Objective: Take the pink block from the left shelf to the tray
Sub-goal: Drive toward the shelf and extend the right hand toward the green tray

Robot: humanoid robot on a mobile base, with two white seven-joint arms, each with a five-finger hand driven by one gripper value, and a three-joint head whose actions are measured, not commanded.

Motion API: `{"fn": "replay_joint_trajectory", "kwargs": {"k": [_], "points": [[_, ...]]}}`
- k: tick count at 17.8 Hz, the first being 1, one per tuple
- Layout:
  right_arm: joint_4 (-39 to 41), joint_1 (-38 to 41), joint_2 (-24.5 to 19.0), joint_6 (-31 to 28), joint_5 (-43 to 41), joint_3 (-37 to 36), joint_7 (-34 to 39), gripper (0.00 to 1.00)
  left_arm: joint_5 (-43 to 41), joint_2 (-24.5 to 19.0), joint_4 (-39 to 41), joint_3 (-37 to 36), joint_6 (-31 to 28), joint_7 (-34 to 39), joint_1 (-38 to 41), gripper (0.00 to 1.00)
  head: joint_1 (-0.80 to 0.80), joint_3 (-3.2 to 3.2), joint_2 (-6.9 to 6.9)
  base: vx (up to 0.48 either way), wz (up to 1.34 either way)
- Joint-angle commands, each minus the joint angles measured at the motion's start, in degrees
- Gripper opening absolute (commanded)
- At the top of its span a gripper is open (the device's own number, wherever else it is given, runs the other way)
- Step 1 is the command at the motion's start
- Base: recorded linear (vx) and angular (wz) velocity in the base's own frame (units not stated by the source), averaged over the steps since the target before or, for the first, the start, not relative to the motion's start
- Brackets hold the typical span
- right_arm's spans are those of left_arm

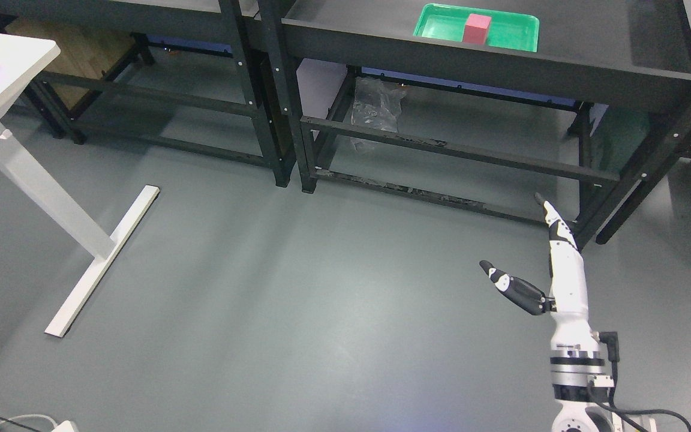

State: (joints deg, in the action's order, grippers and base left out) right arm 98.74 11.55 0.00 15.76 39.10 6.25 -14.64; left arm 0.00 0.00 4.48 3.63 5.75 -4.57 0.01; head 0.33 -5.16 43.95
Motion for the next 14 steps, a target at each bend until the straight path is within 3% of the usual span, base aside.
{"fn": "replay_joint_trajectory", "kwargs": {"k": [1,14], "points": [[0.05,-0.12,1.0,0.06,4.14,0.52,-0.31,1.0,-0.09,-1.0,0.0,-0.02,0.05,0.0,0.26,1.0,0.0,0.0,0.0,0.238,-0.11],[0.05,-0.47,1.0,0.23,4.23,2.36,2.67,1.0,-0.09,-1.0,0.0,-0.02,0.05,0.0,0.34,1.0,0.0,0.0,0.0,0.237,-0.08]]}}
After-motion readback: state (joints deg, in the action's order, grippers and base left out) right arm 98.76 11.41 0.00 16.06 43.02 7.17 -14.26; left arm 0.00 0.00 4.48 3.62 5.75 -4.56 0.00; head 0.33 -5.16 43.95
